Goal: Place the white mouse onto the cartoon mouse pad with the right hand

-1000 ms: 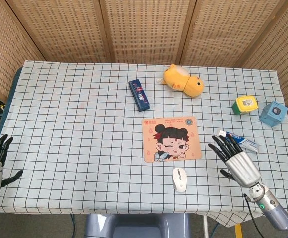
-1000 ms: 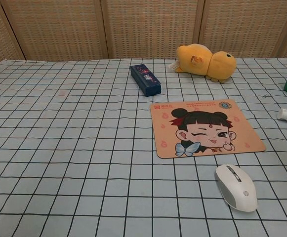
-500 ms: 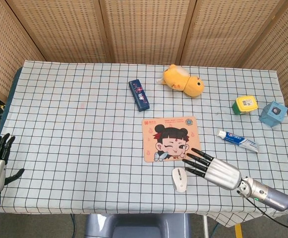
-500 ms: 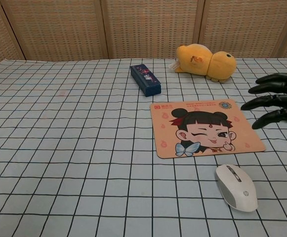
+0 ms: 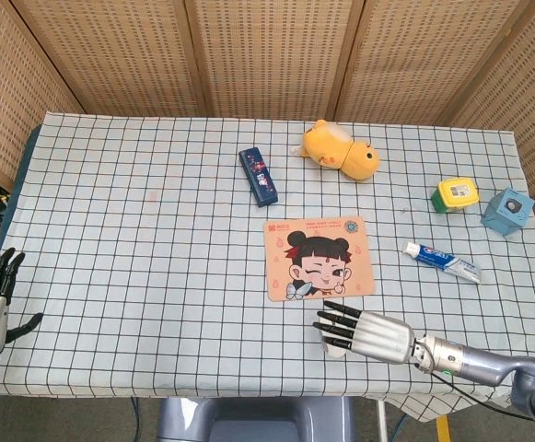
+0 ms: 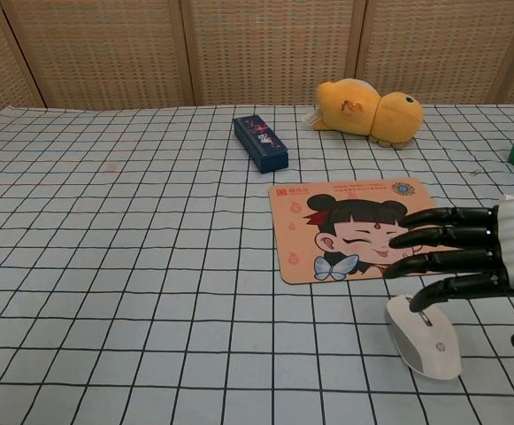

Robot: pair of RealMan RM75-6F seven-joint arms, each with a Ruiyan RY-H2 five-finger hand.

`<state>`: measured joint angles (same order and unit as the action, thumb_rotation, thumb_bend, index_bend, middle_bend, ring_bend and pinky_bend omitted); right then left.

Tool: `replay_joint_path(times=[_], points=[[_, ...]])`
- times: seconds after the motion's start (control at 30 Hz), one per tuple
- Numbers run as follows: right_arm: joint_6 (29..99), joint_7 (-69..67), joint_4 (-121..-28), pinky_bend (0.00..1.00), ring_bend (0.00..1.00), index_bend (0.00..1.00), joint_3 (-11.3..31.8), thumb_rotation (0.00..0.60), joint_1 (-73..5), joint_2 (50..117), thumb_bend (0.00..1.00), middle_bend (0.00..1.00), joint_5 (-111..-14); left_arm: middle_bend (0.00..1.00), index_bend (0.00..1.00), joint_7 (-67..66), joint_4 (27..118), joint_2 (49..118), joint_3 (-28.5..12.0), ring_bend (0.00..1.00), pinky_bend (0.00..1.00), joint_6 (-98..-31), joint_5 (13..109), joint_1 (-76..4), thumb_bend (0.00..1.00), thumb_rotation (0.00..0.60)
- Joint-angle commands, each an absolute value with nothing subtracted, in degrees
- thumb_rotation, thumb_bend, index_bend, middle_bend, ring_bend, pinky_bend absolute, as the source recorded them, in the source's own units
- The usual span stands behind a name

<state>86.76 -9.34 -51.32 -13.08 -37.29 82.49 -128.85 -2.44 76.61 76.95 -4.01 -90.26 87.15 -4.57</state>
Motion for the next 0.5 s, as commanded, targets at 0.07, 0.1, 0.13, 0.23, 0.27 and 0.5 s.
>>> replay_joint_path(times=[0.07, 0.1, 0.13, 0.23, 0.27, 0.5], points=[[85.1, -8.1, -51.9, 0.04, 0.03, 0.27, -13.8, 0.600, -38.1, 83.1, 0.07, 0.17, -128.6, 0.00, 0.00, -2.4, 76.3, 77.1, -4.0, 0.00, 0.00, -89.6, 86.8, -4.7, 0.00, 0.600], [84.7, -7.9, -51.9, 0.04, 0.03, 0.26, -13.9, 0.600, -38.3, 83.1, 0.07, 0.17, -128.4, 0.00, 0.00, -2.4, 76.3, 77.2, -4.0, 0.00, 0.00, -89.5, 86.7, -4.8, 0.00, 0.600], [84.1, -7.8, -51.9, 0.04, 0.03, 0.26, -14.1, 0.600, -38.4, 83.2, 0.07, 0.17, -128.2, 0.00, 0.00, -2.4, 76.2, 77.2, -3.9, 0.00, 0.00, -89.3, 86.6, -4.8, 0.00, 0.600], [82.2, -7.5, -52.1, 0.03, 0.02, 0.25, -14.4, 0.600, -39.3, 83.5, 0.07, 0.16, -127.6, 0.00, 0.00, -2.4, 76.0, 77.4, -3.9, 0.00, 0.00, -88.7, 86.3, -5.0, 0.00, 0.600], [81.7, -7.4, -52.2, 0.03, 0.01, 0.25, -14.4, 0.600, -39.7, 83.7, 0.07, 0.15, -127.5, 0.00, 0.00, -2.3, 75.9, 77.4, -4.0, 0.00, 0.00, -88.5, 86.1, -5.0, 0.00, 0.600], [79.1, -7.0, -52.3, 0.01, 0.00, 0.25, -15.0, 0.600, -41.7, 84.5, 0.06, 0.14, -126.7, 0.00, 0.00, -1.7, 75.3, 77.5, -4.5, 0.00, 0.00, -87.4, 84.8, -5.3, 0.00, 0.600]])
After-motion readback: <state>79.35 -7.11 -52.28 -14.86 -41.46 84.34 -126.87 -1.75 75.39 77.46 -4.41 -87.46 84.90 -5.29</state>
